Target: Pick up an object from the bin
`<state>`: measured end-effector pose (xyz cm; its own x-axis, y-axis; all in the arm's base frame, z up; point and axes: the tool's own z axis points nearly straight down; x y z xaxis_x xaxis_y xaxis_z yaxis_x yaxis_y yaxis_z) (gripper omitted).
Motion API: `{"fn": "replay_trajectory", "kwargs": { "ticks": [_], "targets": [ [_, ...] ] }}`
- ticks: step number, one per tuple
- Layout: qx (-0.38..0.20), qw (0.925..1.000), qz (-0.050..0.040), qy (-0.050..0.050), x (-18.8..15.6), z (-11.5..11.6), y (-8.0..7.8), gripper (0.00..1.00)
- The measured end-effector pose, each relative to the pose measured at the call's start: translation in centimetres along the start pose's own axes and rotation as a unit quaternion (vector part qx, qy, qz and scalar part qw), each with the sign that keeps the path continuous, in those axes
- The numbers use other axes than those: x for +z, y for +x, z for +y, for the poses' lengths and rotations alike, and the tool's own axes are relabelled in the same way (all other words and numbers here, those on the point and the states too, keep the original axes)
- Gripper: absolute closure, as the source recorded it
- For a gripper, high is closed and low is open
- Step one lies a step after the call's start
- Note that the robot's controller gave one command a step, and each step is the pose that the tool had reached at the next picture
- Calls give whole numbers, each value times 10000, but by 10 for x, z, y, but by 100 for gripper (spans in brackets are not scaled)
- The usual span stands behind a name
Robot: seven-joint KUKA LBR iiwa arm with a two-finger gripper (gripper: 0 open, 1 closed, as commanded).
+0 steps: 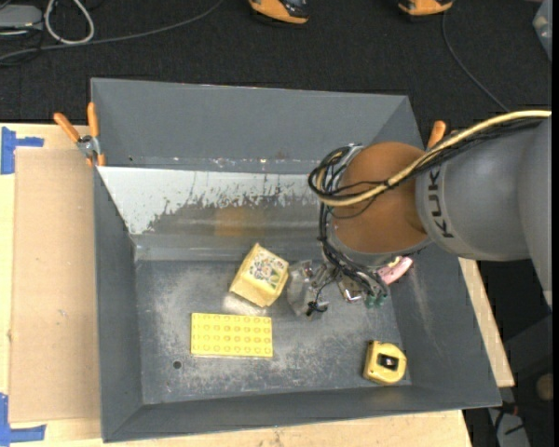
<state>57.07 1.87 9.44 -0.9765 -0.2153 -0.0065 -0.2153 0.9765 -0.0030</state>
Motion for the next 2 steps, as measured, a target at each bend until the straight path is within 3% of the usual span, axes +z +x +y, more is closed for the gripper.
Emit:
{"fn": "replay_trajectory", "kwargs": {
  "ticks": [1, 2],
  "targets": [
    [105, 9999, 44, -13, -15, -15, 1, 0],
    [107, 9999, 45, -14, -15, -15, 1, 0]
  ]
}}
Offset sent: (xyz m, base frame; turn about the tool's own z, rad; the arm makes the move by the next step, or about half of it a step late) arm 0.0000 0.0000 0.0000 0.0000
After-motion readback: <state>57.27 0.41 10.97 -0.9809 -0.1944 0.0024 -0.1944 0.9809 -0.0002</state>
